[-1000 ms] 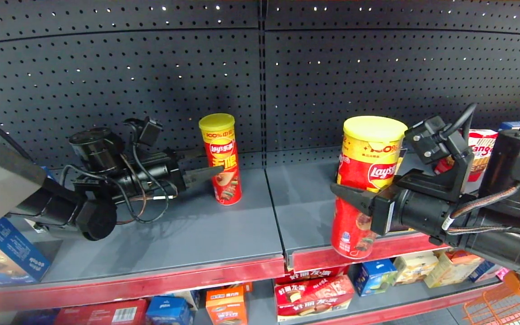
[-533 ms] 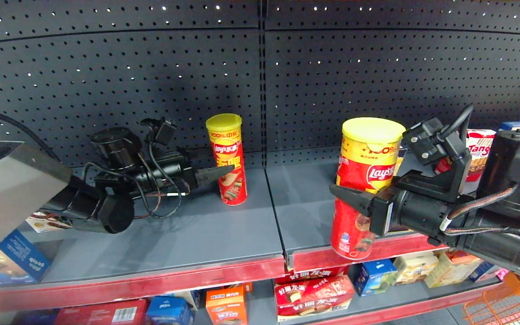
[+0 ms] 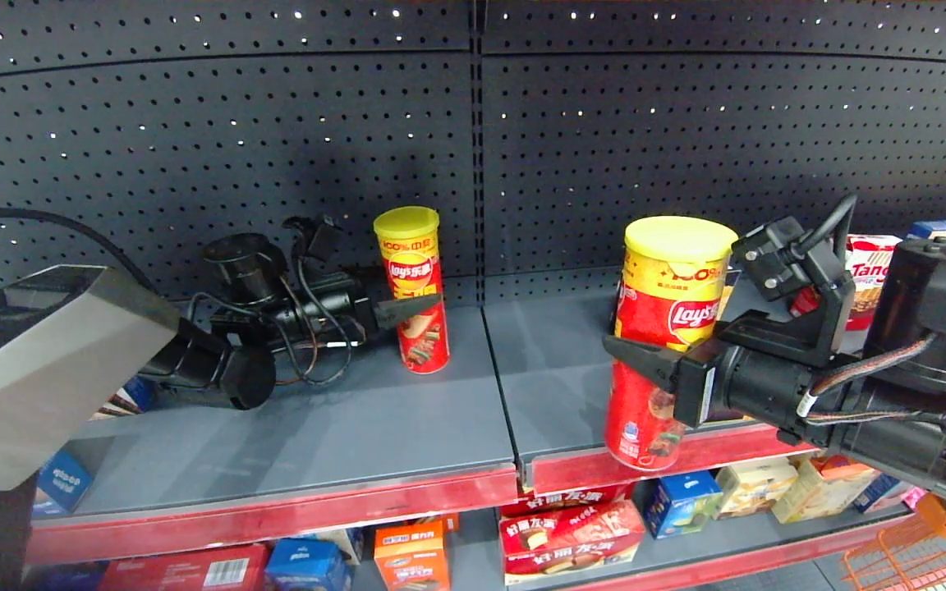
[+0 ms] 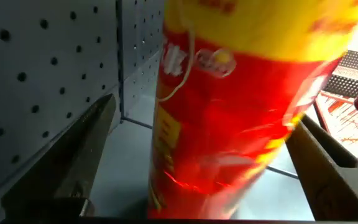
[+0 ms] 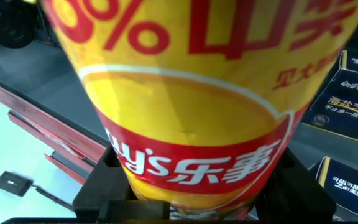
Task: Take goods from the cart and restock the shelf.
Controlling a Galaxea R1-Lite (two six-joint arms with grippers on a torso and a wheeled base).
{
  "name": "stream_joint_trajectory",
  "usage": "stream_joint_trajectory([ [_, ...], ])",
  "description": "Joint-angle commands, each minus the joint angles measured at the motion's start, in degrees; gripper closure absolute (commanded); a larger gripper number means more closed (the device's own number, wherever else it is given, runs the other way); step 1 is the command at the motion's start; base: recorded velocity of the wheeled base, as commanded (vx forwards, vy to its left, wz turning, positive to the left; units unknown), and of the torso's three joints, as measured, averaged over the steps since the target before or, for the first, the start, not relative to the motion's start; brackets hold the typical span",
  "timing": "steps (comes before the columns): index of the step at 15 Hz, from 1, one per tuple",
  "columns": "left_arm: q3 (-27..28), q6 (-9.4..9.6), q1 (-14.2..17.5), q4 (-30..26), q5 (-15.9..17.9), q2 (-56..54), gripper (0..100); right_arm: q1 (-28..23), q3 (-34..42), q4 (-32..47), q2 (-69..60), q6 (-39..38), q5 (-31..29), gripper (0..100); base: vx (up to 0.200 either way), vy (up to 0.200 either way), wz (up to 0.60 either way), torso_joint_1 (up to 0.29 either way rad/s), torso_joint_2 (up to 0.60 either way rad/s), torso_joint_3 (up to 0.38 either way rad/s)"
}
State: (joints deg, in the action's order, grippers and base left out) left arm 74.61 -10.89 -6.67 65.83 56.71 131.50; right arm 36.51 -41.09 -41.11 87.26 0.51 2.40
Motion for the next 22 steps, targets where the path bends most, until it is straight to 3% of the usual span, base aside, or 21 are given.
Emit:
stream_joint_trajectory([
  [1,1.0,-0.98,-0.6,0.1,0.0,1.3,0,-0.1,-0.1,0.0,0.4,0.0,0.1,100,0.000,0.000,0.00,0.000,0.00,0.000],
  [7,1.2,-1.07,-1.2,0.2,-0.1,2.6,0,-0.2,-0.6,-0.1,1.3,-0.1,0.1,100,0.000,0.000,0.00,0.000,0.00,0.000],
  [8,1.2,-1.07,-1.2,0.5,-0.2,3.1,100,-0.3,-0.6,-0.3,1.6,-0.1,0.1,100,0.000,0.000,0.00,0.000,0.00,0.000],
  [15,0.3,-1.07,-1.6,0.4,-1.8,0.5,100,-1.4,-0.2,-0.3,1.1,-0.1,0.1,100,0.000,0.000,0.00,0.000,0.00,0.000],
  [19,-9.6,-0.80,-2.2,2.2,-2.0,-6.9,100,-1.5,0.0,-0.3,0.3,-0.1,0.1,100,0.000,0.000,0.00,0.000,0.00,0.000],
  [22,-21.4,-0.72,-3.3,9.1,-2.7,-11.6,100,-1.5,0.3,-0.2,-0.9,-0.1,-0.1,100,0.000,0.000,0.00,0.000,0.00,0.000],
])
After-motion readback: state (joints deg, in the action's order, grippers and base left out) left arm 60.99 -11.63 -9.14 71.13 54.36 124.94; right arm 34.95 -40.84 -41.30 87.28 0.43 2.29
